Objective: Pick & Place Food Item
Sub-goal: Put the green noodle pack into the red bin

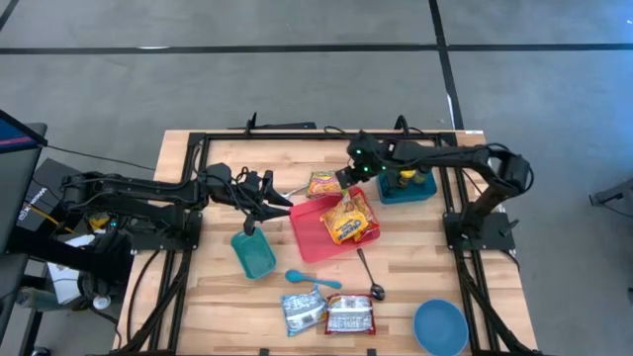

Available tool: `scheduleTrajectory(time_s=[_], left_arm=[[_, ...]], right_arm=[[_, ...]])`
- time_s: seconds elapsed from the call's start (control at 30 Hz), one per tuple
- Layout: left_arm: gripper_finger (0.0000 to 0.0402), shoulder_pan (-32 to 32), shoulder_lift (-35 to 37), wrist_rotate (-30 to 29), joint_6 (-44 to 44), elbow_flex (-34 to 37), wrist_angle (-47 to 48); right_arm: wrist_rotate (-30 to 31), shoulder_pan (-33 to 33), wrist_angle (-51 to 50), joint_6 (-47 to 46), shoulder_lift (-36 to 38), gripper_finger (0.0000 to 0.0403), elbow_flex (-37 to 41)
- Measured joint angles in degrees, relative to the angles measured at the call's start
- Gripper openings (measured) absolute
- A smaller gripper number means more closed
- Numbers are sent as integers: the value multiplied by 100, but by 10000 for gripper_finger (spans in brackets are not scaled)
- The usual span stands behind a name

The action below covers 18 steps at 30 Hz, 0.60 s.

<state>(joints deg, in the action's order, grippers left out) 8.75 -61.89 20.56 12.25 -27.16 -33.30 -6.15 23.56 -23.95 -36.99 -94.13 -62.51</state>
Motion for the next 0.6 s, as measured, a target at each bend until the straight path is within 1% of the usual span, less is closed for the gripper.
scheduleTrajectory(time_s=[0.2, 0.37, 0.5, 0.6], left_arm=[[112, 0, 0, 2, -2, 0, 28], [112, 0, 0, 2, 0, -2, 43], [112, 0, 0, 3, -2, -2, 40], [112, 0, 0, 3, 0, 0, 39]], right_arm=[[-34, 162, -419, 21, -83, 77, -124], [-448, 331, -492, 152, -87, 87, -130], [-595, 335, -485, 164, -85, 111, -128], [-610, 331, -572, 162, -85, 141, -128]])
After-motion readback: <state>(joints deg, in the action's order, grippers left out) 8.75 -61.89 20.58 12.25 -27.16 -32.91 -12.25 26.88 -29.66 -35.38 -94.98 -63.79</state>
